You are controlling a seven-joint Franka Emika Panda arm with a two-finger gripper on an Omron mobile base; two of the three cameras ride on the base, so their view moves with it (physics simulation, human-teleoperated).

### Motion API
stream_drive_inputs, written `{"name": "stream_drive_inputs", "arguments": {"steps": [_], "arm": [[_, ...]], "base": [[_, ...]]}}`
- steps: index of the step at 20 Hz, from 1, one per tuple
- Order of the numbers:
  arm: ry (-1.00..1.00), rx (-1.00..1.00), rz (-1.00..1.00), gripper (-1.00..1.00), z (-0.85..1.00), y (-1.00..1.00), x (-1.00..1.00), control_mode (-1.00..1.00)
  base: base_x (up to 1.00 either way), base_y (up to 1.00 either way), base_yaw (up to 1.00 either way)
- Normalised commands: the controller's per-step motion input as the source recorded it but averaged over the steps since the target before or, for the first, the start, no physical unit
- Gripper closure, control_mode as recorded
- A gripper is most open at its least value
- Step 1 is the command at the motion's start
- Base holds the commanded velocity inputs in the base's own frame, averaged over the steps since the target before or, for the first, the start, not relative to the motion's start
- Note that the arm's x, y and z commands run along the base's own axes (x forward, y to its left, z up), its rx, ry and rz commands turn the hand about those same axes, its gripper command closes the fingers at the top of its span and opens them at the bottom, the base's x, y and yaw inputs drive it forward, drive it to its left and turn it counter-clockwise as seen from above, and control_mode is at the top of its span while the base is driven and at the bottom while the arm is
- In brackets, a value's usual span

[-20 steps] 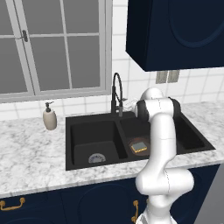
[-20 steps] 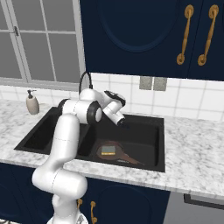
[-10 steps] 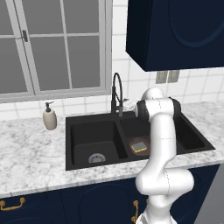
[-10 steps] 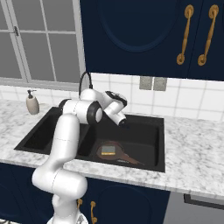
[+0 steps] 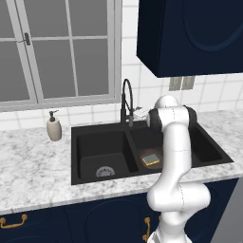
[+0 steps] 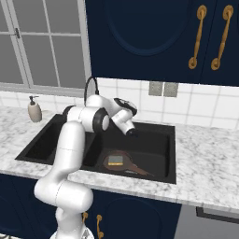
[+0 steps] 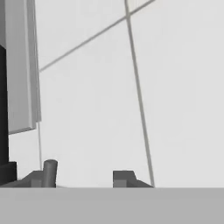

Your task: Pick the pan and sponge and place them into the sink. Then turn on the water.

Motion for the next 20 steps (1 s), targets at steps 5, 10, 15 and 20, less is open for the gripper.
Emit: {"name": "stream_drive_inputs", "arguments": {"steps": [5,10,15,20], "arm": [[0.0,0.0,-0.11,1.0,-0.28,-1.0,0.01,-1.0],[0.0,0.0,-0.11,1.0,-0.32,-1.0,0.0,-1.0],[0.0,0.0,-0.08,1.0,-0.39,-1.0,0.0,-1.0],[0.0,0.0,-0.04,1.0,-0.05,-1.0,-0.17,-1.0]], "base": [[0.0,0.0,0.0],[0.0,0.0,0.0],[0.0,0.0,0.0],[0.0,0.0,0.0]]}}
